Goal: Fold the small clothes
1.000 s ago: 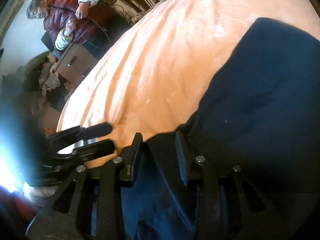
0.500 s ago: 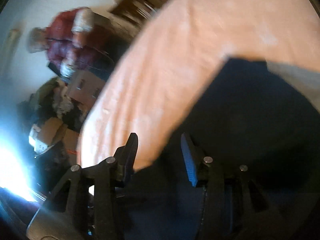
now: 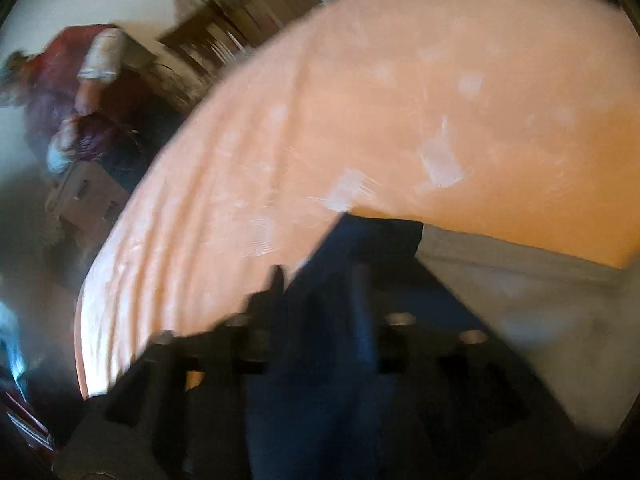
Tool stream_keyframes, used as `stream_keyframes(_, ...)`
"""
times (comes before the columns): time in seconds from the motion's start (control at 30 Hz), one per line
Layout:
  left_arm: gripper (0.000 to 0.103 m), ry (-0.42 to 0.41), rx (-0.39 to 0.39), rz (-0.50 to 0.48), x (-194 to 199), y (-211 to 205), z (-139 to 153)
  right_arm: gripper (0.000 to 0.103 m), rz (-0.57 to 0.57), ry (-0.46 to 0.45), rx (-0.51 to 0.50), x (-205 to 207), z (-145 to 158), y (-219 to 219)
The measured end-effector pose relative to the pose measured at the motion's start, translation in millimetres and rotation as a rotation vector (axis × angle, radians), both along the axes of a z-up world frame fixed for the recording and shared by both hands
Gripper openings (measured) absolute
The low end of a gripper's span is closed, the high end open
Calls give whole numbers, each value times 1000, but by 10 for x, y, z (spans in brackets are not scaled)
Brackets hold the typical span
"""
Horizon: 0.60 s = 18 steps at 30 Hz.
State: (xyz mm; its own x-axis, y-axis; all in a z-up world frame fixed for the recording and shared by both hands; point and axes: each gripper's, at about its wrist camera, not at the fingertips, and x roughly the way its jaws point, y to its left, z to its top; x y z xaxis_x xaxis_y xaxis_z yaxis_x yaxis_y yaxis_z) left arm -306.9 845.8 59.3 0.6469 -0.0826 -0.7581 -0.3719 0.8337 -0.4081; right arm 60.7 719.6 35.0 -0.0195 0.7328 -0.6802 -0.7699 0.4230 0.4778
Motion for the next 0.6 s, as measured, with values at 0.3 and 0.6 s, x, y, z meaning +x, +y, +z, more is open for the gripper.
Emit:
stream_keyframes(0.3, 64, 5, 84, 53, -769, 54, 226, 73, -199, -196, -84, -1397, 400, -1918)
stream_keyframes(0.6, 62, 33, 113, -42, -1384, 119, 164, 86, -340, -111, -314, -2024, -302, -2997)
